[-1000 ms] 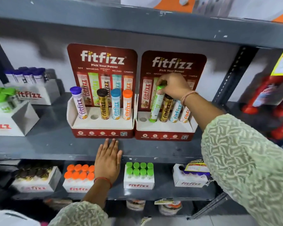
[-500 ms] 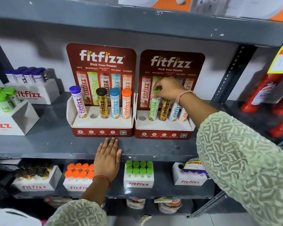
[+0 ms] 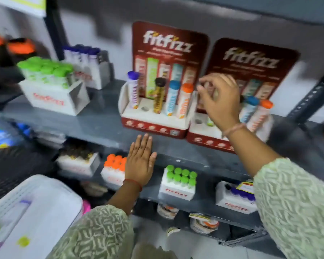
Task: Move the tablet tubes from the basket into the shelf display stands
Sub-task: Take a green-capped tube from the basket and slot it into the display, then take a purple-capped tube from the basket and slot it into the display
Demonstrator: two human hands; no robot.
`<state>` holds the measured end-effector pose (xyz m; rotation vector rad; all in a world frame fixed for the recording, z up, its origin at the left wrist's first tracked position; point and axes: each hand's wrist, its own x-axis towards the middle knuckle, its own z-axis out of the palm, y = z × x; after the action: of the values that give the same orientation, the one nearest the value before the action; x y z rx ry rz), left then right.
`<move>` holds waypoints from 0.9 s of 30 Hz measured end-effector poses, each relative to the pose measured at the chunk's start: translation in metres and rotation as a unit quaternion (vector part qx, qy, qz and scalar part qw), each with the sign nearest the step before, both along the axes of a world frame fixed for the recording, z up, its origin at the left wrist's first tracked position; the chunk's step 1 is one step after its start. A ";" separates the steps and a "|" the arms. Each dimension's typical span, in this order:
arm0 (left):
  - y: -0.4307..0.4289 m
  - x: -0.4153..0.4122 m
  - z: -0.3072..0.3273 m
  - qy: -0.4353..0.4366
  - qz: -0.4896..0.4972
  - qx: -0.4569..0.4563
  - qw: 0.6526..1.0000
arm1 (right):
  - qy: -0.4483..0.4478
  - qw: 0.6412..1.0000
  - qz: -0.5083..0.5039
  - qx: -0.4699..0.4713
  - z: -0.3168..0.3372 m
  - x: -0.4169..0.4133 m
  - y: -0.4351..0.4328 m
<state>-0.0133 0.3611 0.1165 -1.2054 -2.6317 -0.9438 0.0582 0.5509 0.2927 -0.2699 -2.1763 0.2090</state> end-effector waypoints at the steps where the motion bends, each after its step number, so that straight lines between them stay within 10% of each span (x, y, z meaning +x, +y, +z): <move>1: -0.022 -0.001 -0.009 -0.006 0.037 0.011 0.999 | 0.026 0.998 0.062 0.007 -0.018 -0.010 -0.028; 12: -0.292 0.054 -0.129 -0.188 0.420 -0.112 0.881 | -0.366 0.822 0.393 -0.188 -0.227 -0.140 -0.317; 16: -0.328 0.061 -0.150 -0.222 0.435 -0.146 0.860 | -0.479 0.741 0.294 -0.367 -0.294 -0.184 -0.398; 21: -0.336 0.061 -0.169 -0.225 0.422 -0.166 0.862 | -0.581 0.541 0.138 -0.593 -0.358 -0.225 -0.461; 27: -0.341 0.062 -0.176 -0.194 0.432 -0.172 0.864 | -0.489 0.534 0.056 -0.688 -0.380 -0.250 -0.494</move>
<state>0.0490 0.0206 -0.0593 0.2704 -3.1995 -0.5695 -0.1914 0.0569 -0.0871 -1.3815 -2.4480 2.3849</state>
